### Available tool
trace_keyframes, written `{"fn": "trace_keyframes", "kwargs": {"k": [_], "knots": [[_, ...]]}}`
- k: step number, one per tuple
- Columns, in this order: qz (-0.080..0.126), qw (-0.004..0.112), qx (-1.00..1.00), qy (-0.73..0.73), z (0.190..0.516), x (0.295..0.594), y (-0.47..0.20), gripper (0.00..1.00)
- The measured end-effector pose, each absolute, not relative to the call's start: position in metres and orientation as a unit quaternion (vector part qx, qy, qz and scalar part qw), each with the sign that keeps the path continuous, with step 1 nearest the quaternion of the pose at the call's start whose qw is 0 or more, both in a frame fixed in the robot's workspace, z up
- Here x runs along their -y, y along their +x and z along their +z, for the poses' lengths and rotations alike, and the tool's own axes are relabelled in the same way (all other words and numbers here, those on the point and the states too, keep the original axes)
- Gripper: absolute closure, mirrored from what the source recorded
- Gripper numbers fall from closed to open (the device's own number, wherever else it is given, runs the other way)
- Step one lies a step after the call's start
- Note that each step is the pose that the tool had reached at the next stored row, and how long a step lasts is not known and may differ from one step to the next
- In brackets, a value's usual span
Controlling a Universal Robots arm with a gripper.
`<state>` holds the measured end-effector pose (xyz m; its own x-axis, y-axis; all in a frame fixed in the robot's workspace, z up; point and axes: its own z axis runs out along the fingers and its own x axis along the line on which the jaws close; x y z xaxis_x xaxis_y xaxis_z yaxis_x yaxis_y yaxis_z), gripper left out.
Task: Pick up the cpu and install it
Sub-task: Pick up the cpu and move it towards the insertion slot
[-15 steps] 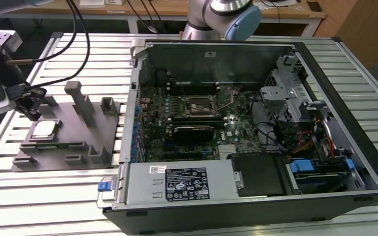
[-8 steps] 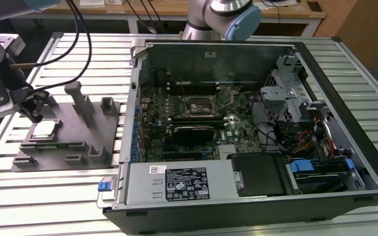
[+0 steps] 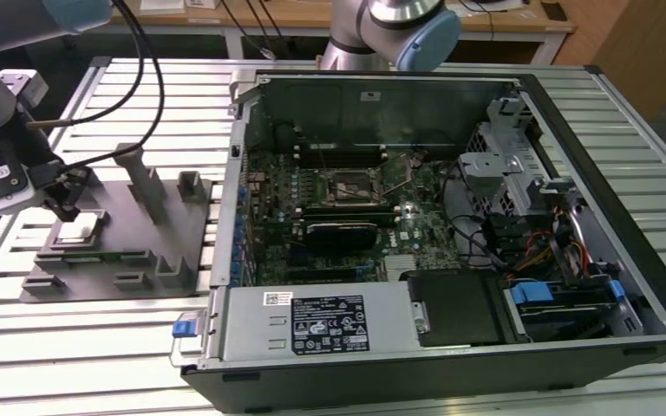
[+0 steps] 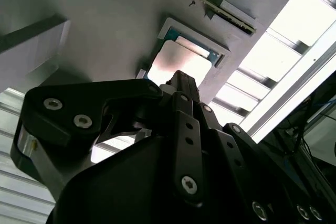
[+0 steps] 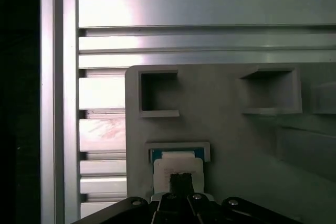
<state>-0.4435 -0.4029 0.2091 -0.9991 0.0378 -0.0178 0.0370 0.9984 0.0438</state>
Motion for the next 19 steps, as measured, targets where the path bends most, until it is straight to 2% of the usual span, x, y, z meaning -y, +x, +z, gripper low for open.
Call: {"fn": "trace_keyframes", "kwargs": {"k": [19], "knots": [[0.021, 0.008, -1.0, -0.007, 0.195, 0.403, -0.442, 0.89]]}}
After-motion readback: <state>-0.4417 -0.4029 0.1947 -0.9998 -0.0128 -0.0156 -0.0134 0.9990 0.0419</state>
